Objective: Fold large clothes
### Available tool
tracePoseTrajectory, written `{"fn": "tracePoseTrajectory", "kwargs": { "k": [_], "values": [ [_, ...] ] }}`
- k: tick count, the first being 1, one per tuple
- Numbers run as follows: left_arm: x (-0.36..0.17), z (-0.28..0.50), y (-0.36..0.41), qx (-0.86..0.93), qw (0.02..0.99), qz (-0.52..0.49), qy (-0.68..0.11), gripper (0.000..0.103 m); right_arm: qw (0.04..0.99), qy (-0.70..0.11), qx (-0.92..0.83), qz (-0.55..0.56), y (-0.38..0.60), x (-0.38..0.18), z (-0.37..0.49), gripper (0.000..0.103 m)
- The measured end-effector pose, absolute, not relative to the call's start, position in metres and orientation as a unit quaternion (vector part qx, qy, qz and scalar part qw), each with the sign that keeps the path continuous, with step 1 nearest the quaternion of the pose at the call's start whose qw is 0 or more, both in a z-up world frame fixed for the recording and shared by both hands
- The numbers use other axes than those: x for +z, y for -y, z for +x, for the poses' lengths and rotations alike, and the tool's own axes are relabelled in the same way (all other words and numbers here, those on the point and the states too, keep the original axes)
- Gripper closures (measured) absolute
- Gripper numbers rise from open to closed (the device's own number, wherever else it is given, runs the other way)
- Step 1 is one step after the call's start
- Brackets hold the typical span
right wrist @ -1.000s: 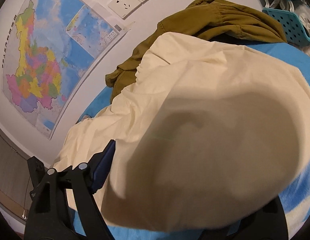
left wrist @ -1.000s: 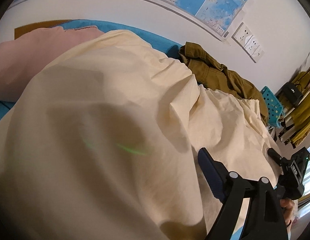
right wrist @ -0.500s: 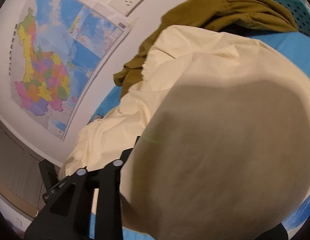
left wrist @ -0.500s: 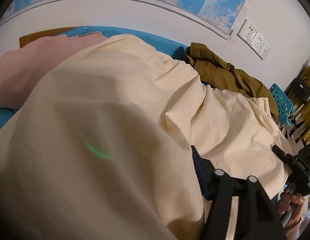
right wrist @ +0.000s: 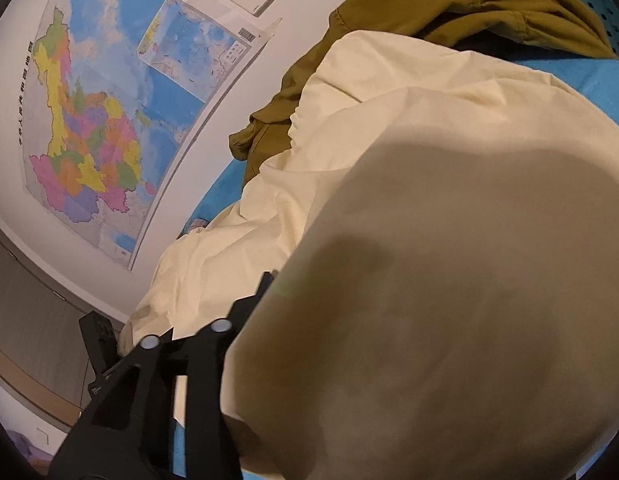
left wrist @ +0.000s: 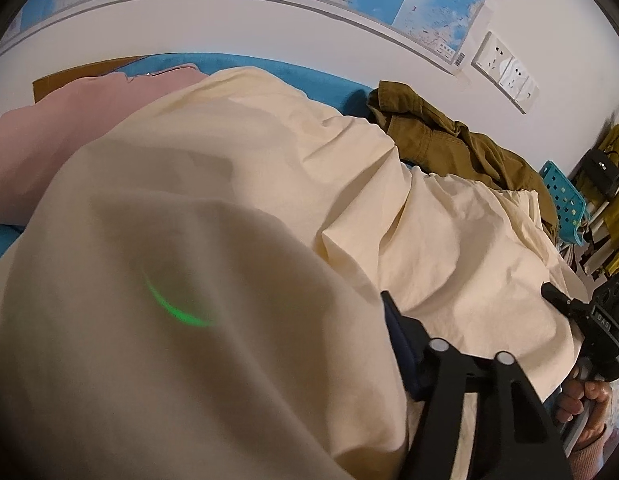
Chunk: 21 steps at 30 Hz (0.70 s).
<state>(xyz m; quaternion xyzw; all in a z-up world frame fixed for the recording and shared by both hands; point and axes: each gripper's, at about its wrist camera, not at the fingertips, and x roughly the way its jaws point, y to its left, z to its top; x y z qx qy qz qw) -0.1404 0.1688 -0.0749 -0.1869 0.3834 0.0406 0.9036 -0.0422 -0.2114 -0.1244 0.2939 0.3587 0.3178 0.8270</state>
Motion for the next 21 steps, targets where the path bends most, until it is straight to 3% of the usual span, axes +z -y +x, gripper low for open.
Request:
{"fn": "tracePoseTrajectory", "kwargs": {
  "k": [4,7,10,12,14,16,17,19,21],
  "values": [
    [-0.067,-0.143,-0.166,0.045,0.905,-0.180,-0.383,0.067,0.826,-0.348,0.334,0.293,0.212,-0.110,-0.048,0.079],
    [-0.059,-0.150,-0.163,0.043,0.905,-0.176,-0.384,0.075,0.827,-0.324,0.360,0.287,0.215,-0.089,-0.064,0.084],
    [-0.049,-0.165,-0.158,0.025,0.908,-0.172,-0.382,0.076,0.830,-0.308,0.376,0.275,0.220,-0.074,-0.084,0.085],
    [-0.048,-0.174,-0.157,0.011,0.907,-0.173,-0.383,0.072,0.832,-0.324,0.363,0.266,0.224,-0.079,-0.089,0.081],
    [-0.054,-0.175,-0.159,0.009,0.905,-0.172,-0.389,0.064,0.825,-0.363,0.342,0.267,0.228,-0.099,-0.084,0.071],
    [-0.064,-0.173,-0.164,0.018,0.899,-0.181,-0.397,0.049,0.813,-0.387,0.331,0.282,0.230,-0.116,-0.078,0.066],
    [-0.066,-0.171,-0.165,0.021,0.899,-0.183,-0.398,0.046,0.813,-0.389,0.325,0.285,0.231,-0.121,-0.076,0.057],
    [-0.068,-0.169,-0.167,0.028,0.902,-0.182,-0.391,0.036,0.816,-0.381,0.325,0.290,0.232,-0.121,-0.074,0.054],
    [-0.073,-0.164,-0.169,0.028,0.900,-0.183,-0.394,0.033,0.816,-0.377,0.329,0.290,0.229,-0.119,-0.072,0.049]
  ]
}}
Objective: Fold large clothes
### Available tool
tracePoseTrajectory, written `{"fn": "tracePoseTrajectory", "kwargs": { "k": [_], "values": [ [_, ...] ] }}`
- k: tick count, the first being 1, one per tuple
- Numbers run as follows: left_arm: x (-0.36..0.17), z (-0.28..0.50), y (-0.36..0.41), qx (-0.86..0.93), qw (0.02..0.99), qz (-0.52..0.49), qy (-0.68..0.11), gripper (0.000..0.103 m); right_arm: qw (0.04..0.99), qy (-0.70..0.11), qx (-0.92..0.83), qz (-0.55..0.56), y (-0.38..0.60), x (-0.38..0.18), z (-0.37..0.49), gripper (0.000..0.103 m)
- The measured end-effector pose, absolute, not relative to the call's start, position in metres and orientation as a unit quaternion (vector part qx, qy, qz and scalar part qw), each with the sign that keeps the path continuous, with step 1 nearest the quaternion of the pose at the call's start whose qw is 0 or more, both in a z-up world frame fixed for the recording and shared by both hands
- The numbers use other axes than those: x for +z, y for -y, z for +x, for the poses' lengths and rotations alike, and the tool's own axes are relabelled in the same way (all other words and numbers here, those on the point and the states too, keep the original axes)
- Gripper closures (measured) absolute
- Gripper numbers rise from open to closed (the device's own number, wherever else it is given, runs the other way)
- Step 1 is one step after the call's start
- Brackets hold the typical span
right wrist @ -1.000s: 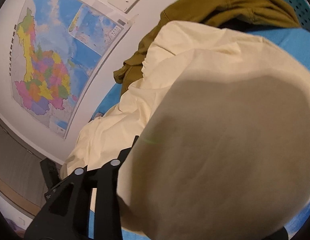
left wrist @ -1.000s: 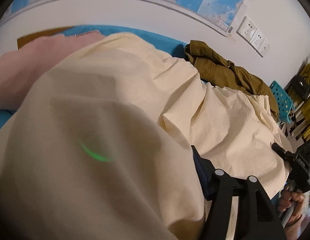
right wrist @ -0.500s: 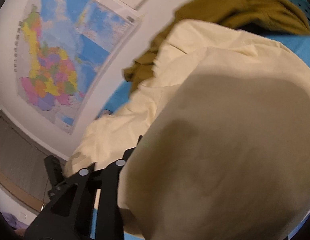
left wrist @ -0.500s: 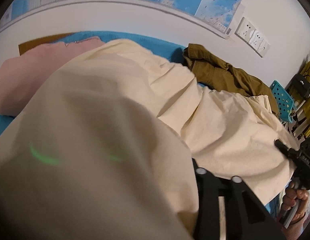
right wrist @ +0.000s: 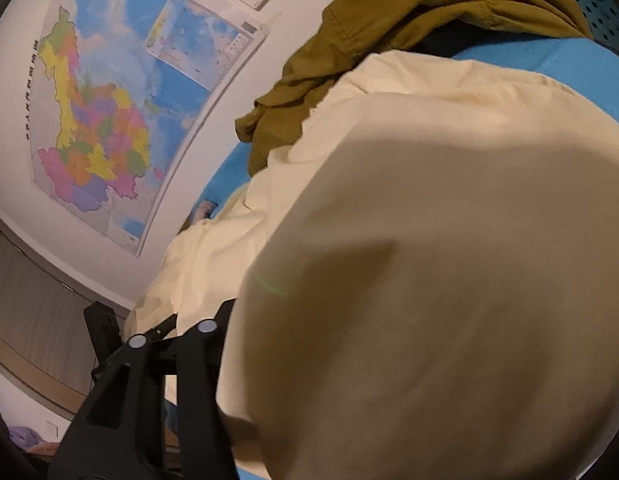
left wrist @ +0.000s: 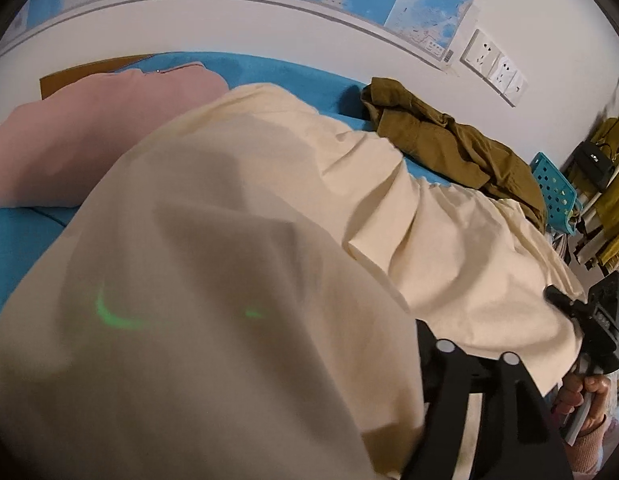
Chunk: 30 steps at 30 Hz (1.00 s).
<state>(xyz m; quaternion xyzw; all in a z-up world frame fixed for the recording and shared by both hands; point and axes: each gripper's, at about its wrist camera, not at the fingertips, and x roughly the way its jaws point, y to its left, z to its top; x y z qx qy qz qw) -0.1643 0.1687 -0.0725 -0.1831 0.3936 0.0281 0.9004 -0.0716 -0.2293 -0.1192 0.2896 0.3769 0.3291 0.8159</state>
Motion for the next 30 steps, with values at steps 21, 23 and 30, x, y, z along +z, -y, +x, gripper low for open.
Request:
{"fn": "tracePoseTrajectory", "kwargs": {
  "k": [21,23,30],
  "values": [
    [0.020,-0.178,-0.178,-0.001,0.943,-0.142,-0.302,0.080,0.860,-0.227,0.421,0.177,0.183,0.030,-0.093,0.088],
    [0.032,-0.182,-0.183,0.008,0.948,-0.137,-0.287,0.080,0.860,-0.218,0.429,0.170,0.173,0.041,-0.090,0.088],
    [0.078,-0.190,-0.222,0.055,0.962,-0.124,-0.238,0.080,0.848,-0.193,0.471,0.151,0.122,0.077,-0.068,0.088]
  ]
}}
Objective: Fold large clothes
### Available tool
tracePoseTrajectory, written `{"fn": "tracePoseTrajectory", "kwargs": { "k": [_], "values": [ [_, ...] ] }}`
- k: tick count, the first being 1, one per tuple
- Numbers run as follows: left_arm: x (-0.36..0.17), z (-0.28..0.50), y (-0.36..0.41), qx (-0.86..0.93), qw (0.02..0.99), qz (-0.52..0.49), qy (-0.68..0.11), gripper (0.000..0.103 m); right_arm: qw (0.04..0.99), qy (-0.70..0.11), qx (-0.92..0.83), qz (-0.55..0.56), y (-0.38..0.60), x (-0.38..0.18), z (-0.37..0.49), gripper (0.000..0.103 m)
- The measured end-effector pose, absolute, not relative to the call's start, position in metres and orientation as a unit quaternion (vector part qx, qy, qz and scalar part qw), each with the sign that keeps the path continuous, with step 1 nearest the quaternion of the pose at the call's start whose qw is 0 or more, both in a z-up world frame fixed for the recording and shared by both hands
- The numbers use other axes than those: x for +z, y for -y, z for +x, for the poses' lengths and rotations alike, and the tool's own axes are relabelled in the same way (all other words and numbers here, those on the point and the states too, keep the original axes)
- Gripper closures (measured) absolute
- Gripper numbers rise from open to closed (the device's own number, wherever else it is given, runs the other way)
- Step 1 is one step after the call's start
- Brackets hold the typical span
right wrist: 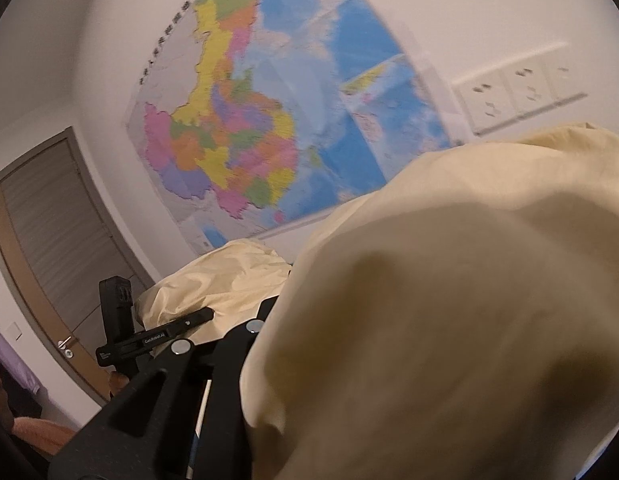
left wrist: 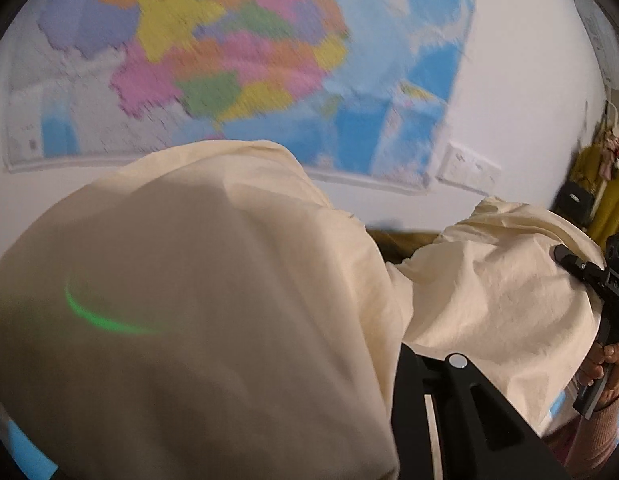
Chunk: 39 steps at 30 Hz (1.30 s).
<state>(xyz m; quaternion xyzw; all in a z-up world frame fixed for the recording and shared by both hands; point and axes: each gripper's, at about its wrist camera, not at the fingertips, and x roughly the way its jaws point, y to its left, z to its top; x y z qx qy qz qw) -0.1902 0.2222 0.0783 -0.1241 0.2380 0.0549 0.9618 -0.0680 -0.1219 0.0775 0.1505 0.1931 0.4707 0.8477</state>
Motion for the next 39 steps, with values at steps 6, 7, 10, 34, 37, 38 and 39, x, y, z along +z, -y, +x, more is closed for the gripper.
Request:
{"fn": "tracePoseTrajectory", "kwargs": {
  "k": [6,7,10,34,37,38,39],
  "values": [
    [0.108,-0.189,-0.275,0.128,0.961,-0.117,-0.215,0.080,0.829,-0.187,0.510,0.136,0.045,0.105,-0.039,0.088],
    [0.110,-0.188,-0.283,0.136,0.959,-0.120,-0.216,0.080,0.824,-0.188,0.516,0.137,0.035,0.107,-0.035,0.088],
    [0.122,-0.187,-0.314,0.178,0.953,-0.117,-0.214,0.081,0.813,-0.190,0.535,0.130,-0.007,0.115,-0.023,0.088],
    [-0.003,-0.160,-0.563,0.432,0.844,-0.135,-0.287,0.075,0.737,-0.325,0.592,0.026,-0.275,-0.026,-0.001,0.081],
    [-0.036,-0.171,-0.584,0.436,0.829,-0.180,-0.301,0.062,0.724,-0.349,0.594,0.023,-0.265,-0.048,-0.005,0.066],
    [-0.039,-0.178,-0.589,0.426,0.831,-0.202,-0.296,0.061,0.716,-0.356,0.600,0.025,-0.258,-0.049,-0.005,0.057],
    [-0.039,-0.182,-0.592,0.423,0.832,-0.207,-0.294,0.059,0.714,-0.356,0.603,0.023,-0.251,-0.047,-0.006,0.053]
  ]
}}
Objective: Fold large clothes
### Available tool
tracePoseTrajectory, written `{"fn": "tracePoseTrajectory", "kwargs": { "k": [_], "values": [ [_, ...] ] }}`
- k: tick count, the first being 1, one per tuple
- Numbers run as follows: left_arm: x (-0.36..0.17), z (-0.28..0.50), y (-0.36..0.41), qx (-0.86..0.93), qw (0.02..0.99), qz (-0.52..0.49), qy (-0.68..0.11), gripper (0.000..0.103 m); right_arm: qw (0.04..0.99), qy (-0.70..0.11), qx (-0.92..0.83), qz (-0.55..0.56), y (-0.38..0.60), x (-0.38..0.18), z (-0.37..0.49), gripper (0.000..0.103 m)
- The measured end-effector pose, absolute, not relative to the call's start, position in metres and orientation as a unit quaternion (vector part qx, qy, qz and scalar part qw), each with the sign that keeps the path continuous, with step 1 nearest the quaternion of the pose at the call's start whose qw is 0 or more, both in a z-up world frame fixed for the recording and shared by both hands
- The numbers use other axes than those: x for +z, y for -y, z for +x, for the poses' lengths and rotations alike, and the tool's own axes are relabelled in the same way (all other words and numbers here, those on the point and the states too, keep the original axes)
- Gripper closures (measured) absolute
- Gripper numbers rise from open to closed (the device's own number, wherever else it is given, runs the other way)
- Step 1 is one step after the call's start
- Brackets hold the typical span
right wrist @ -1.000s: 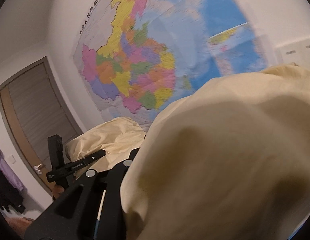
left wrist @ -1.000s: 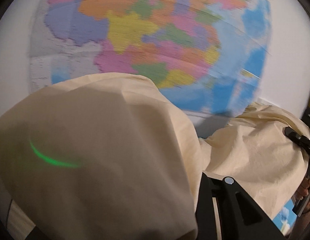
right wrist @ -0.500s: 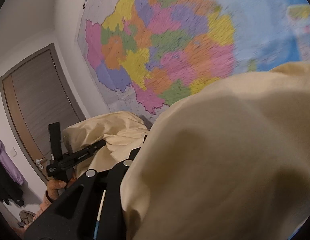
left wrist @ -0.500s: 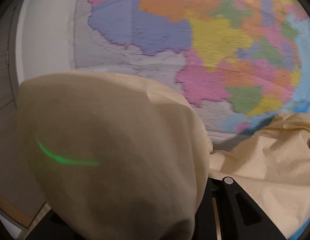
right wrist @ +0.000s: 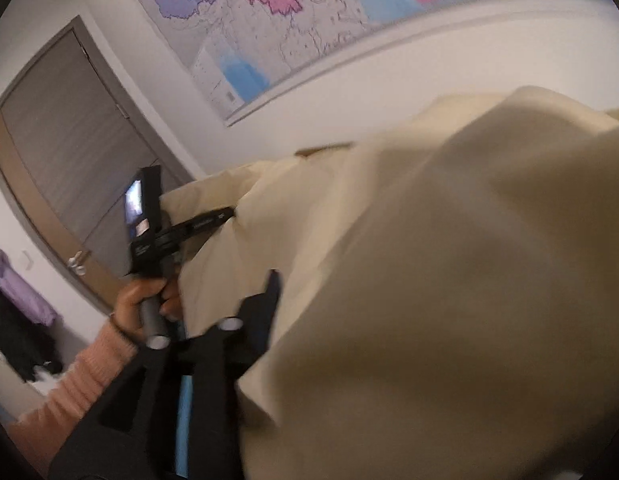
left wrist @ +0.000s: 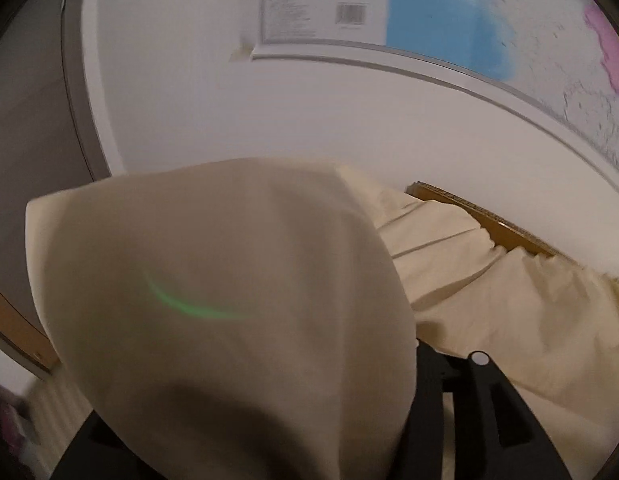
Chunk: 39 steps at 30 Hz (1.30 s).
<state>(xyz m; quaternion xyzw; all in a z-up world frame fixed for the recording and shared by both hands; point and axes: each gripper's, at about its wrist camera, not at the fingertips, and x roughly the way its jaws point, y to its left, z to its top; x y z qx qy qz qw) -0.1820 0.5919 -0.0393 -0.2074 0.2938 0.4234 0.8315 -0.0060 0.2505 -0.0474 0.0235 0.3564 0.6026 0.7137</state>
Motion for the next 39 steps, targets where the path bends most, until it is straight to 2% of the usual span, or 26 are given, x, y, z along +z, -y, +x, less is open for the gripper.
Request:
{"fn": "tracePoseTrajectory", "kwargs": {
  "k": [2,3,5,8,11,14,15,16,19,23,26,33,35,36,37,39],
  "values": [
    [-0.039,-0.187,-0.595,0.419,0.834,-0.211,-0.292,0.058,0.713,-0.356,0.605,0.005,-0.223,-0.041,-0.010,0.041],
    [-0.039,-0.189,-0.596,0.419,0.833,-0.211,-0.295,0.055,0.711,-0.354,0.608,0.006,-0.210,-0.038,-0.009,0.040],
    [-0.040,-0.191,-0.597,0.425,0.827,-0.207,-0.303,0.049,0.717,-0.348,0.604,0.002,-0.182,-0.034,-0.007,0.039],
    [-0.039,-0.191,-0.595,0.453,0.813,-0.195,-0.309,0.029,0.751,-0.341,0.565,0.000,-0.133,-0.028,0.003,0.039],
    [-0.031,-0.193,-0.582,0.467,0.813,-0.169,-0.303,0.027,0.789,-0.335,0.515,0.009,-0.107,-0.027,0.019,0.039],
    [-0.015,-0.208,-0.568,0.470,0.819,-0.169,-0.283,0.027,0.791,-0.342,0.506,0.025,-0.110,-0.029,0.036,0.049],
    [-0.009,-0.216,-0.562,0.471,0.822,-0.169,-0.272,0.027,0.787,-0.341,0.513,0.030,-0.117,-0.030,0.039,0.054],
    [-0.004,-0.221,-0.555,0.473,0.824,-0.168,-0.263,0.027,0.781,-0.344,0.521,0.031,-0.126,-0.031,0.040,0.065],
    [0.013,-0.239,-0.523,0.456,0.844,-0.161,-0.231,0.025,0.764,-0.351,0.541,-0.004,-0.150,-0.038,0.031,0.077],
    [0.016,-0.228,-0.489,0.394,0.875,-0.148,-0.240,0.024,0.743,-0.381,0.546,-0.075,-0.178,-0.053,0.013,0.081],
    [0.001,-0.211,-0.475,0.359,0.883,-0.141,-0.269,0.024,0.745,-0.383,0.540,-0.084,-0.174,-0.050,0.012,0.081],
    [-0.019,-0.202,-0.483,0.354,0.876,-0.161,-0.285,0.024,0.789,-0.325,0.518,-0.065,-0.158,-0.005,0.006,0.077],
    [-0.017,-0.206,-0.472,0.355,0.880,-0.152,-0.276,0.024,0.797,-0.306,0.516,-0.066,-0.156,0.002,0.001,0.069],
    [-0.015,-0.204,-0.467,0.356,0.882,-0.147,-0.272,0.024,0.802,-0.296,0.515,-0.064,-0.159,0.006,0.001,0.058],
    [-0.013,-0.207,-0.463,0.356,0.883,-0.144,-0.269,0.024,0.807,-0.285,0.514,-0.059,-0.167,0.011,0.002,0.052],
    [-0.010,-0.204,-0.455,0.351,0.889,-0.136,-0.260,0.024,0.803,-0.280,0.523,-0.053,-0.182,0.017,0.003,0.051]
  ]
}}
